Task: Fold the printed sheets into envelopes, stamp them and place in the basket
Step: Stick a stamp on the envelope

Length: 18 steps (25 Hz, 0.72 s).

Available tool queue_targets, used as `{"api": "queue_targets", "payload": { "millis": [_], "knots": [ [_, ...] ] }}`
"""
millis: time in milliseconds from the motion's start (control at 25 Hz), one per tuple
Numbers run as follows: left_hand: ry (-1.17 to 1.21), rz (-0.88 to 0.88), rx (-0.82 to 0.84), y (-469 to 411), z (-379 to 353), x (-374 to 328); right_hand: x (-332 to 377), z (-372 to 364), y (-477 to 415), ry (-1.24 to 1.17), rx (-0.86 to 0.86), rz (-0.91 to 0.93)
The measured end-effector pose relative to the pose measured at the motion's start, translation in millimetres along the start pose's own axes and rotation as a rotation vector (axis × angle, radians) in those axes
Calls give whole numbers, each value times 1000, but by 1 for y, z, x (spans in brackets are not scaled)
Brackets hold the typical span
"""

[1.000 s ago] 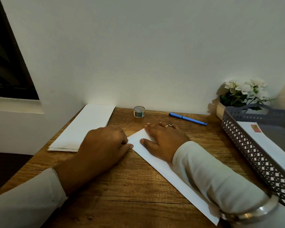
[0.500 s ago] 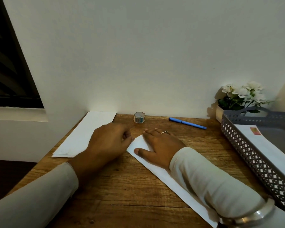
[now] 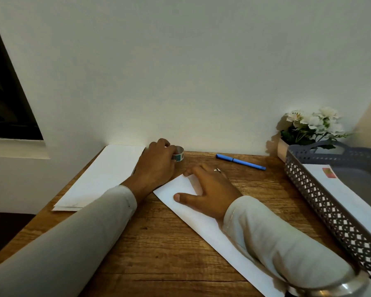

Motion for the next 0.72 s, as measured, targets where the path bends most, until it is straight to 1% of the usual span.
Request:
{"api": "queue_targets", "payload": {
  "millis": [120,240,320,400,560,720],
  "knots": [
    [31,-42,-34,0,6,-1,-3,10,-2,-174,-133,10],
    [175,-48,-26,5,18,-6,-5,22,1,-285,-258,24],
    [328,-28,6,8,23,-9,-5,23,2,-327,-286,40],
    [431,-18,28,10,25,-13,-6,22,4,-392,-302,50],
    [499,-27,75,14,27,-17,-9,25,5,-461,-340,56],
    [586,-88,141,19,31,-22,-9,26,3,-476,-337,83]
  ]
}}
Point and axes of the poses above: each hand's wrist, its own y-axis away from the middle knuckle, its own z-axis out of the back of the hand, x = y × z, the point moved 7 cm from there along -y, towards the middle knuckle, and after that the axes turned 15 degrees about -y, right-handed, at the moved point
